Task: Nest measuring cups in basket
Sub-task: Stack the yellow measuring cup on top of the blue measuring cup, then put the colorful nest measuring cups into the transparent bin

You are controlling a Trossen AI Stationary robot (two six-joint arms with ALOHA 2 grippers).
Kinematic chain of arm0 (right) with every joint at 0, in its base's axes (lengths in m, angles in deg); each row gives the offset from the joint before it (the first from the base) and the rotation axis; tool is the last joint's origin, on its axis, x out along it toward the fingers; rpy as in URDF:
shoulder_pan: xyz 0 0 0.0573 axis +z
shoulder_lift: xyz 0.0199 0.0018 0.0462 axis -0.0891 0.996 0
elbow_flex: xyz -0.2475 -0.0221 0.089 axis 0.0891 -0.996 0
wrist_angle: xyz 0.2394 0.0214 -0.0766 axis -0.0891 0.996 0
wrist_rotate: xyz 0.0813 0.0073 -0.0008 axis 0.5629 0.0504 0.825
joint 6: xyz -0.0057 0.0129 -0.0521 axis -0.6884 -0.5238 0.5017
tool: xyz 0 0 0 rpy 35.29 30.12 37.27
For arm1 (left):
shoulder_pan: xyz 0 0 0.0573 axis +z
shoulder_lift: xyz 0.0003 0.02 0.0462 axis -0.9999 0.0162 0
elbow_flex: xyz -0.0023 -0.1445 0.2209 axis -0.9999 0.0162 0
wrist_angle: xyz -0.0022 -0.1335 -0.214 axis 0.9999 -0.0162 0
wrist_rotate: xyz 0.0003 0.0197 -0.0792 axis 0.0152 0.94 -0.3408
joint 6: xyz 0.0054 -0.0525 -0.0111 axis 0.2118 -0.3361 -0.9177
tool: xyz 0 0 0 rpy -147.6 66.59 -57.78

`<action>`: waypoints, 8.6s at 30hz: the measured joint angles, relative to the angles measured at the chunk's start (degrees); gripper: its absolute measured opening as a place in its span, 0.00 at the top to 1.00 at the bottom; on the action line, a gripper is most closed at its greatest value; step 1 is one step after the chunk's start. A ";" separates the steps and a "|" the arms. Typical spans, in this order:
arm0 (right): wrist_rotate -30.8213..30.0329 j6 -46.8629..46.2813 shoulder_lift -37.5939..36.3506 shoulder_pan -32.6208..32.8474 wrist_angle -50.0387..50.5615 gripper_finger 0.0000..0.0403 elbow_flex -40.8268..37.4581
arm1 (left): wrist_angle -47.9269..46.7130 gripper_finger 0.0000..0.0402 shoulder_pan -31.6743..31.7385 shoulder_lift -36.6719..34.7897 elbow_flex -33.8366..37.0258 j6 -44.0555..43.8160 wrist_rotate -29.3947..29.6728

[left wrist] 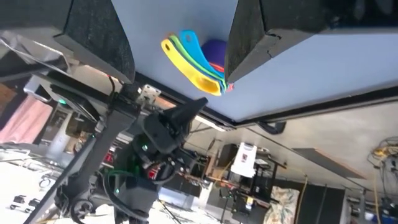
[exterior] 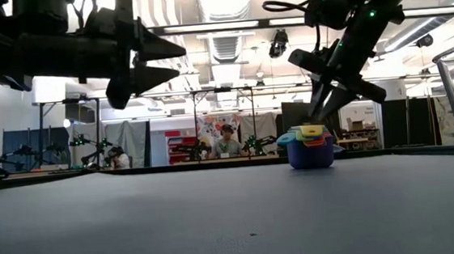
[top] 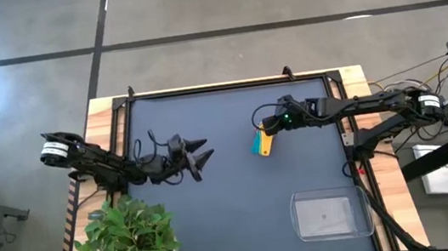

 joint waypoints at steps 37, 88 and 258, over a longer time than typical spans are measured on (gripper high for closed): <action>5.16 -3.20 -0.01 11.30 -7.81 0.12 0.33 | -0.98 0.42 -2.67 0.00 0.00 -1.85 0.02; -9.23 -22.56 27.85 13.36 36.50 0.14 35.34 | -2.30 0.42 -2.78 0.02 -0.66 -1.27 -1.53; -29.94 15.03 -18.82 34.53 32.86 0.16 5.07 | -70.04 0.55 8.04 15.97 -42.70 -11.66 -9.28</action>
